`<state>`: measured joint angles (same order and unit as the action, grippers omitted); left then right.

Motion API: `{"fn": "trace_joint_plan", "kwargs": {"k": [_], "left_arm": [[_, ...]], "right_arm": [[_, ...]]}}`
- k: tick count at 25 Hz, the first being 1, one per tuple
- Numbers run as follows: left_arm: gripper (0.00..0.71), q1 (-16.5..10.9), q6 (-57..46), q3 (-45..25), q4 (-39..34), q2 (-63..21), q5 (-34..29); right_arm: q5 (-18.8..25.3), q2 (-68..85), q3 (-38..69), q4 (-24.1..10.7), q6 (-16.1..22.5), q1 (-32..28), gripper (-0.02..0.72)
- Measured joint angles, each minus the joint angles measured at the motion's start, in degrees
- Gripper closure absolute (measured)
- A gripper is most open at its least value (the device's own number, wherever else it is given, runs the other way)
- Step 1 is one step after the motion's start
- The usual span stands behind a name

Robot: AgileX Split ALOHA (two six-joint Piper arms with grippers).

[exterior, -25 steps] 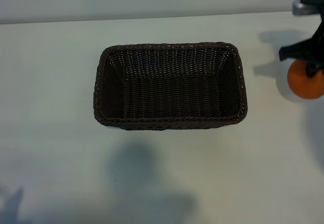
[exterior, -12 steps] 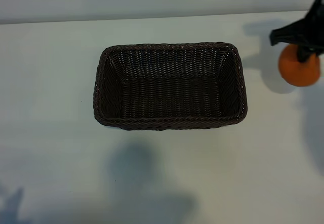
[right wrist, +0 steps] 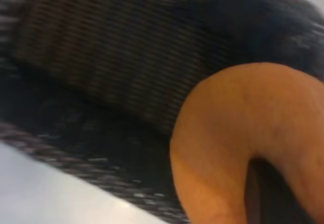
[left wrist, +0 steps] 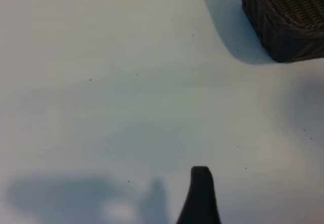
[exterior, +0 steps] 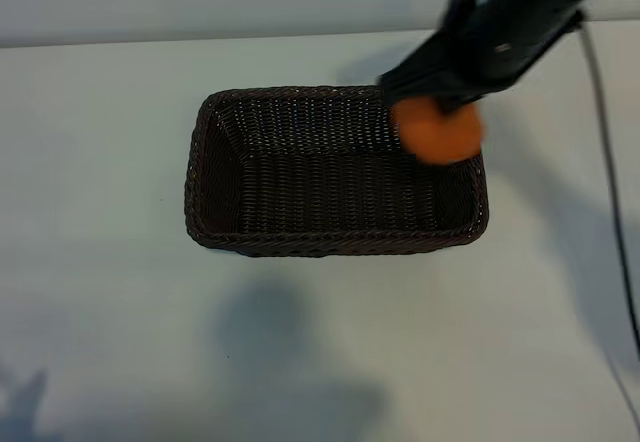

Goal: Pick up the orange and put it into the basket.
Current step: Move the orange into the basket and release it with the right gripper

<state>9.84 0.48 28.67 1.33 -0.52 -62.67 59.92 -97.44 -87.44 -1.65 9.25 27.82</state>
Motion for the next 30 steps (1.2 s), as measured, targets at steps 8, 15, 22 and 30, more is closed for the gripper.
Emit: {"fn": "trace_joint_plan", "kwargs": {"k": [8,15,22,30], "left_arm": [[0.118,0.0,0.0,0.0,0.0,0.0,0.0],[0.118,0.0,0.0,0.0,0.0,0.0,0.0],[0.118,0.0,0.0,0.0,0.0,0.0,0.0],[0.118,0.0,0.0,0.0,0.0,0.0,0.0]], "right_arm": [[-3.6,-5.0,-1.0,0.0,0.3,2.5,0.612],[-8.1,-12.5,-1.0,-0.1,0.3,2.5,0.612],[-8.6,-19.5,-1.0,-0.2,0.2,2.5,0.612],[-8.6,-20.1,-1.0,-0.2,-0.6,2.5,0.612]]}}
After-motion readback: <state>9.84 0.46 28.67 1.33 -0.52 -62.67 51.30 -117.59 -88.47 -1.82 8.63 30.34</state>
